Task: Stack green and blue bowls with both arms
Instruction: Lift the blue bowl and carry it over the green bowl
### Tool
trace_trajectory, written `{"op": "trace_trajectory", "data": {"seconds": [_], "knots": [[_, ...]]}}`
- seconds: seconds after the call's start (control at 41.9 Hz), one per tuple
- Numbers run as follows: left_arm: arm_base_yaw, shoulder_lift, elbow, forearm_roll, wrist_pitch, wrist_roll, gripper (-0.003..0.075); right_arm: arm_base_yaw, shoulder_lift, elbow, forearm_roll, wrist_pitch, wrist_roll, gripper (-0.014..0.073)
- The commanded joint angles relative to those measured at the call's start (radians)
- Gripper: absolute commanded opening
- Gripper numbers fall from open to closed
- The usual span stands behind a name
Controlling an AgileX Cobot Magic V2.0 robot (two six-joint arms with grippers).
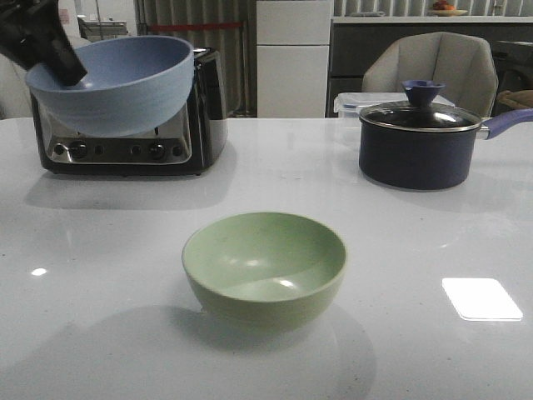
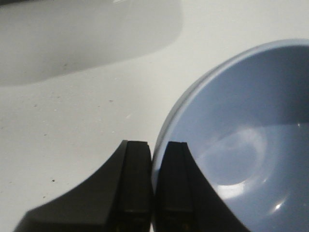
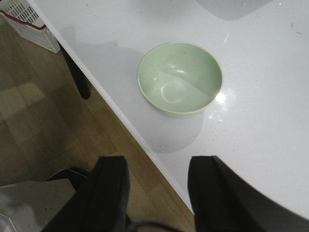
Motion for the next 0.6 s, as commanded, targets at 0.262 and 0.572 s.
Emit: {"op": "trace_trajectory", "data": {"seconds": [0.262,0.572], "knots": [[-0.249,-0.014,-0.040,-0.043,-0.036,0.011,0.0093,0.001,-0.003,-0.025,0.002,-0.055,-0.007,0.0416],[-0.328,0.102,-0.040,-0.039,-0.057,0.011,0.0093,0.001,-0.003,-0.025,0.002,-0.055,-0.007,0.0416]]}}
